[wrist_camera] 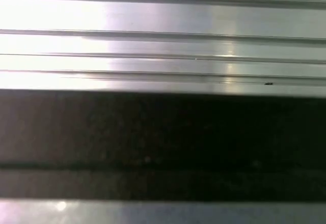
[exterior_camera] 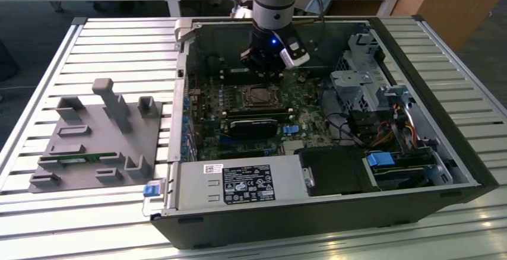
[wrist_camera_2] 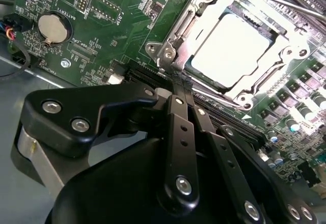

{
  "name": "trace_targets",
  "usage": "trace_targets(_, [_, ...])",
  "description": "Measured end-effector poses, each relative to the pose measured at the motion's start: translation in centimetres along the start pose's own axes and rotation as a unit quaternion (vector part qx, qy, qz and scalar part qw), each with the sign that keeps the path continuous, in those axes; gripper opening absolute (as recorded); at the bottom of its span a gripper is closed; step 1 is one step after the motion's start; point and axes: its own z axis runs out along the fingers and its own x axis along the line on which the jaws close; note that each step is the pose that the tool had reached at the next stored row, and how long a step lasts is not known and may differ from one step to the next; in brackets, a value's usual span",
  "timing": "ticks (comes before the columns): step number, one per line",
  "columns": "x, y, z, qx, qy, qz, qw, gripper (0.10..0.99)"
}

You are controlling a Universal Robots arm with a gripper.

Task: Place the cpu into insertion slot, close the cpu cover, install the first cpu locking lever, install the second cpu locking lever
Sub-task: 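Install the first cpu locking lever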

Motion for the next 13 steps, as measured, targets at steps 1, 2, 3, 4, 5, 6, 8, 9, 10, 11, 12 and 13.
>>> trace_targets(1, [0.00, 0.00, -0.01, -0.0001, 0.0000, 0.000, 1.0000, 0.106])
trace_targets(2, [0.00, 0.00, -0.01, -0.0001, -0.0001, 0.000, 1.0000, 0.106])
trace_targets(3, [0.00, 0.01, -0.01, 0.0007, -0.0001, 0.000, 1.0000, 0.106])
trace_targets(4, [0.00, 0.00, -0.02, 0.0033, 0.0000, 0.000, 1.0000, 0.106])
trace_targets(5, [0.00, 0.00, 0.01, 0.0062, 0.0000, 0.000, 1.0000, 0.106])
trace_targets(6, [0.00, 0.00, 0.04, 0.0088, 0.0000, 0.000, 1.0000, 0.106])
trace_targets(8, [0.00, 0.00, 0.10, 0.0139, 0.0000, 0.000, 0.9999, 0.106])
trace_targets(9, [0.01, 0.00, 0.14, 0.0162, 0.0001, 0.000, 0.9999, 0.106])
trace_targets(10, [0.01, 0.00, 0.18, 0.0186, 0.0001, 0.000, 0.9998, 0.106])
trace_targets(11, [0.01, 0.01, 0.25, 0.0208, 0.0002, -0.001, 0.9998, 0.106])
trace_targets(12, [0.01, 0.02, 0.31, 0.0225, 0.0002, -0.001, 0.9997, 0.106])
trace_targets(13, [0.01, 0.03, 0.38, 0.0235, 0.0003, -0.001, 0.9997, 0.106])
